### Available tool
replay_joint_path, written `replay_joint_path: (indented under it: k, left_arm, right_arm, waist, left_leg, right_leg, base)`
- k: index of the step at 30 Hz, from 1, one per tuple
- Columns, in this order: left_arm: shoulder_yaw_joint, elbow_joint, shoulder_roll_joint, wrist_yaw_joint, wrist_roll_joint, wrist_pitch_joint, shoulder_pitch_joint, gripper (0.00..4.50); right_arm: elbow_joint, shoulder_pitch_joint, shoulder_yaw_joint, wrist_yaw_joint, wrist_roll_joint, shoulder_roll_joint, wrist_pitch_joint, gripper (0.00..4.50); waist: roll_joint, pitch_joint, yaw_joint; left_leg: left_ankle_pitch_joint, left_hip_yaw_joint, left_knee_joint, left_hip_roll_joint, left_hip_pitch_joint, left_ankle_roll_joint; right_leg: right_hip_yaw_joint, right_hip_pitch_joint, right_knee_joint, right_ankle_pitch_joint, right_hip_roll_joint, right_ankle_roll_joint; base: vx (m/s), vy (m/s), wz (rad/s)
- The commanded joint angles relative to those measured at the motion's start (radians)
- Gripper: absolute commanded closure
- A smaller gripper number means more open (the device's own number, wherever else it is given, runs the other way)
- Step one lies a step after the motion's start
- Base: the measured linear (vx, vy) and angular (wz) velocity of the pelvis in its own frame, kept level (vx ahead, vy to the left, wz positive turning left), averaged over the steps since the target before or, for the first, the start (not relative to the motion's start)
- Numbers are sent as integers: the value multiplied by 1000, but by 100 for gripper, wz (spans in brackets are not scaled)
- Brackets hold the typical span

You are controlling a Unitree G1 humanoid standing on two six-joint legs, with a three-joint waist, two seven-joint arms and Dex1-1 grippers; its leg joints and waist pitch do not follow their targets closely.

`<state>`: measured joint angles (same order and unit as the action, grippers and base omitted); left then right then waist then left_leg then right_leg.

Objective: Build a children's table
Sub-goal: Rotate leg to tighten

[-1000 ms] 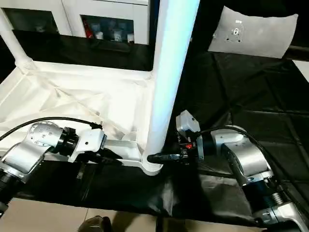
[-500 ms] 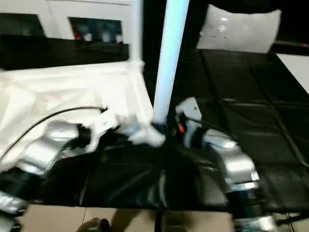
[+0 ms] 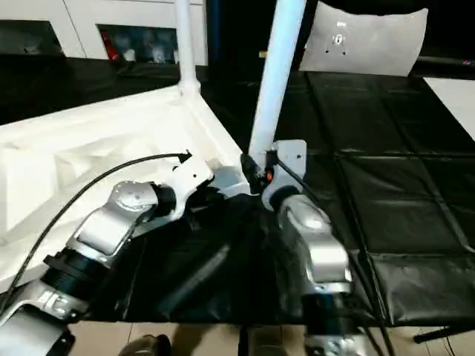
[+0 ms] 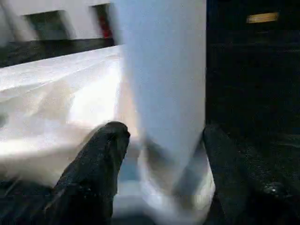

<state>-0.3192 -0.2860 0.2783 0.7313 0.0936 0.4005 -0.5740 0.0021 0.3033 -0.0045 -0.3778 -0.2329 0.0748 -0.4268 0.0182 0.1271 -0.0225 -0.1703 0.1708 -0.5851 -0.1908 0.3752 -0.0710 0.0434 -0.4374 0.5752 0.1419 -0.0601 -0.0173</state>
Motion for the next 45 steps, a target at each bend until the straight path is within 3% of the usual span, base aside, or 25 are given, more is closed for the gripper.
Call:
replay_joint_path:
  k: [1,4,5,6,7,9,12,14,15,23,29,37,45]
  left_arm:
    - [13,2,5,-3,0,-64,-5,450]
    - [3,10,94,158,-40,-152,32,450]
    - [3,10,94,158,-40,-152,32,450]
    - [-6,15,118,221,-56,-226,44,450]
    - [-12,21,139,261,-64,-233,52,450]
    - [-33,24,189,359,-88,-281,62,450]
    - [-43,28,220,426,-108,-312,69,450]
    - [-46,27,243,480,-121,-329,69,450]
    - [-54,22,263,534,-128,-355,65,450]
    - [-79,4,288,642,-144,-414,39,450]
    - [-83,-13,282,675,-147,-430,19,450]
    - [-81,-33,276,682,-143,-451,8,450]
    - [-57,-49,254,630,-138,-438,16,450]
  right_arm:
    - [-30,-2,31,-70,-38,9,-11,124]
    - [-56,-21,28,-314,-83,186,17,103]
    - [-56,-21,28,-314,-83,186,17,91]
    - [-61,-27,36,-388,-95,232,18,85]
    - [-58,-28,48,-447,-92,273,37,76]
    - [-35,-19,61,-546,-86,343,82,76]
    - [-4,3,60,-605,-88,377,105,76]
    - [12,21,75,-675,-100,420,124,76]
    - [19,31,95,-742,-106,454,138,76]
    - [59,67,148,-929,-148,489,102,105]
    - [110,103,186,-988,-143,493,105,162]
    - [158,131,210,-1019,-128,480,120,224]
    - [133,112,207,-996,-157,453,87,255]
  waist:
    - [2,-63,8]
    - [4,-63,16]
    - [5,-62,17]
    - [6,-62,20]
    - [4,-62,20]
    - [5,-68,28]
    - [4,-71,31]
    - [1,-70,35]
    - [5,-68,41]
    - [9,-61,55]
    - [10,-60,56]
    - [10,-65,60]
    - [12,-61,61]
  left_leg:
    - [-291,-12,75,-12,2,57]
    - [-251,-3,70,-18,-8,79]
    - [-246,-2,71,-17,-8,81]
    - [-237,-1,70,-16,-7,85]
    - [-231,-1,70,-17,-5,87]
    - [-185,2,68,-21,-7,102]
    - [-146,4,68,-23,-8,115]
    - [-142,6,68,-26,-13,121]
    - [-140,6,68,-29,-13,127]
    - [-202,6,73,-33,-18,94]
    - [-203,5,73,-32,-17,79]
    - [-161,7,71,-33,-14,90]
    - [-190,6,73,-33,-14,78]
  right_leg:
    - [-28,61,-84,465,-56,-69]
    - [-37,55,-83,411,-56,-107]
    - [-37,55,-81,404,-54,-115]
    - [-36,58,-79,396,-55,-126]
    - [-37,60,-78,389,-55,-129]
    - [-37,61,-65,293,-56,-173]
    - [-38,65,-54,220,-56,-209]
    - [-38,62,-52,200,-54,-230]
    - [-39,65,-49,193,-56,-234]
    - [-40,59,-61,322,-61,-211]
    - [-41,58,-62,340,-62,-205]
    - [-41,62,-52,267,-61,-228]
    - [-40,60,-59,331,-62,-207]
  base:
    - [0,0,0]
    - [0,0,0]
    - [0,0,0]
    - [0,0,0]
    - [0,0,0]
    - [0,0,0]
    - [0,0,0]
    - [0,0,0]
    - [0,0,0]
    - [0,0,0]
    - [0,0,0]
    - [0,0,0]
    - [0,0,0]
